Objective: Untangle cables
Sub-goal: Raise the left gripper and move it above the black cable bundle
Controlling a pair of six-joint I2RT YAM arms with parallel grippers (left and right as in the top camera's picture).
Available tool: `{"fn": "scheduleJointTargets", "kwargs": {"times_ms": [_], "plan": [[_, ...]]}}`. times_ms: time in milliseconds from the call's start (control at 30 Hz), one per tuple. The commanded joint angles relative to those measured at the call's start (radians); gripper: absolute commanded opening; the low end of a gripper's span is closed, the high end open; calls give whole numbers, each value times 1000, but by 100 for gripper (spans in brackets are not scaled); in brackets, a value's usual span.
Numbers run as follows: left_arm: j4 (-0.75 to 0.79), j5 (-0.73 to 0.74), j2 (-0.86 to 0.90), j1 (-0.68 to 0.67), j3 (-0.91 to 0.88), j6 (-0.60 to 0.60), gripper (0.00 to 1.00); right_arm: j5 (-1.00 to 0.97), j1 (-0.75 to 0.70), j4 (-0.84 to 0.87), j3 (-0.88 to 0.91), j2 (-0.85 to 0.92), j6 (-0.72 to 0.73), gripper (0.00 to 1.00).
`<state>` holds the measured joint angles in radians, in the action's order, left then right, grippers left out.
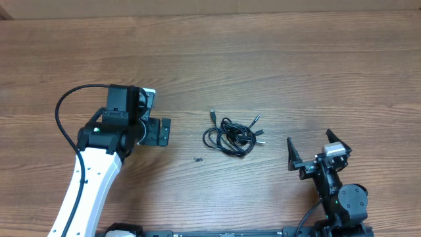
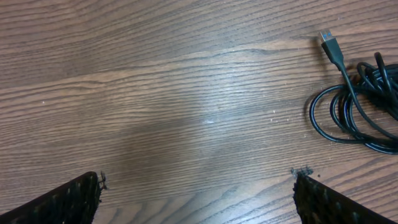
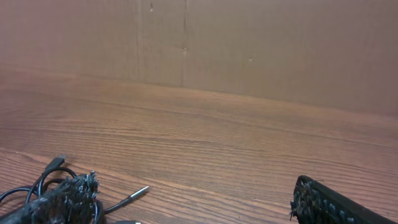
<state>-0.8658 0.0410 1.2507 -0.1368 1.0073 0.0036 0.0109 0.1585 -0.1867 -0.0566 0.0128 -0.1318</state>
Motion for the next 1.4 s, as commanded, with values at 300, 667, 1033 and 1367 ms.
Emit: {"fn": "scheduleJointTargets", "kwargs": {"times_ms": [300,667,1033,1367], "plan": [[9,4,4,-1,30,20,100,2,-4,6,5,-10,0,100],[21,4,4,-1,29,19,100,2,-4,6,5,-10,0,100],[30,12,4,-1,30,17,100,3,-4,6,5,-10,0,100],[29,28,4,-1,29,19,100,3,-4,6,5,-10,0,100]]}}
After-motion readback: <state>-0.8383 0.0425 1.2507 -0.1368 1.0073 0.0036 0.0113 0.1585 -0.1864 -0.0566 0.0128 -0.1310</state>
